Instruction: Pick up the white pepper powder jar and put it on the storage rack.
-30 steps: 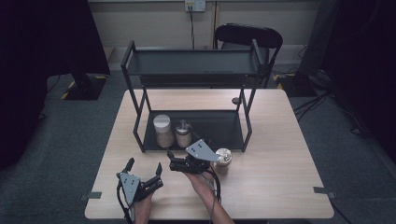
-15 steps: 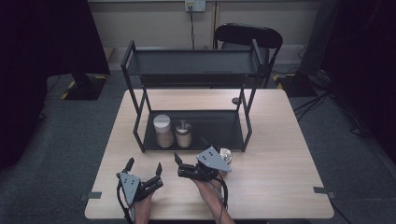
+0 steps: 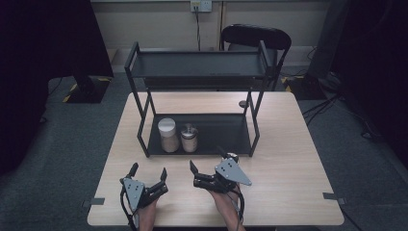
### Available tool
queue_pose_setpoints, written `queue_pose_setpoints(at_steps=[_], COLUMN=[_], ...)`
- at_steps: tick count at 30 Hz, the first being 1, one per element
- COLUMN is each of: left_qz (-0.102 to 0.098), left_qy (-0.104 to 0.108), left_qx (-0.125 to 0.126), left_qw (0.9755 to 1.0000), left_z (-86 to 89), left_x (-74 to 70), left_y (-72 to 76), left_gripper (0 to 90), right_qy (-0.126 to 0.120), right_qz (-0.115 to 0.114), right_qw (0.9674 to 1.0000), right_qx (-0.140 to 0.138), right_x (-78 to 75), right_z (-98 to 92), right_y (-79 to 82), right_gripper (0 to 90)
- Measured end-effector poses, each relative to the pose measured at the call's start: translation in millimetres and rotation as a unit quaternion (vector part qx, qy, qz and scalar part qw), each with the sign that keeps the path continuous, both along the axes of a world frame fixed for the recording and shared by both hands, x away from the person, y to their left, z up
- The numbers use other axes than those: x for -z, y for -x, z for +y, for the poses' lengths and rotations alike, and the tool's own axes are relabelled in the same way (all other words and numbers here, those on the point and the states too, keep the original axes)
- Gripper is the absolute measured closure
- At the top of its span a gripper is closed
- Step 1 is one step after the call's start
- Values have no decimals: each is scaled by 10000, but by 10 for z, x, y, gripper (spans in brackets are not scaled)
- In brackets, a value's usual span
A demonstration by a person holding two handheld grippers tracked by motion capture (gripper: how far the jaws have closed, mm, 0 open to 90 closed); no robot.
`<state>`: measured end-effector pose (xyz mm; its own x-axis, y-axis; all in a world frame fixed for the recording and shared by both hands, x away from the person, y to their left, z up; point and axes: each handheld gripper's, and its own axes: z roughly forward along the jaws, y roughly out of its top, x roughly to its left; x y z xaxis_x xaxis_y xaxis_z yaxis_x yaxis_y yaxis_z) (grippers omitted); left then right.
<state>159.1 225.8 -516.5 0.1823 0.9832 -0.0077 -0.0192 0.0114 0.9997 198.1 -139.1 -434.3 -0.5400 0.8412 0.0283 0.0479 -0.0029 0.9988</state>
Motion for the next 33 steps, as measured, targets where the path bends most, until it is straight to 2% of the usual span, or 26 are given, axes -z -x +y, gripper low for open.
queue_pose_setpoints(at_steps=[5,13,26,33], left_qz=[1,1,1,1], left_qy=[-1,0,1,0], left_qx=[3,5,8,9], left_qw=[10000,10000,10000,10000], left_z=[1,2,3,3], left_x=[0,0,0,0], left_y=[0,0,-1,-1], left_gripper=[10,11,11,10], right_qy=[34,-80,-151,-206], right_qz=[-15,14,-185,-196], right_qw=[9999,9994,9967,9946], right_qx=[144,325,773,1001], right_x=[-3,-21,14,64], right_z=[-41,-162,-313,-396], right_y=[49,104,217,248], right_gripper=[8,5,0,0])
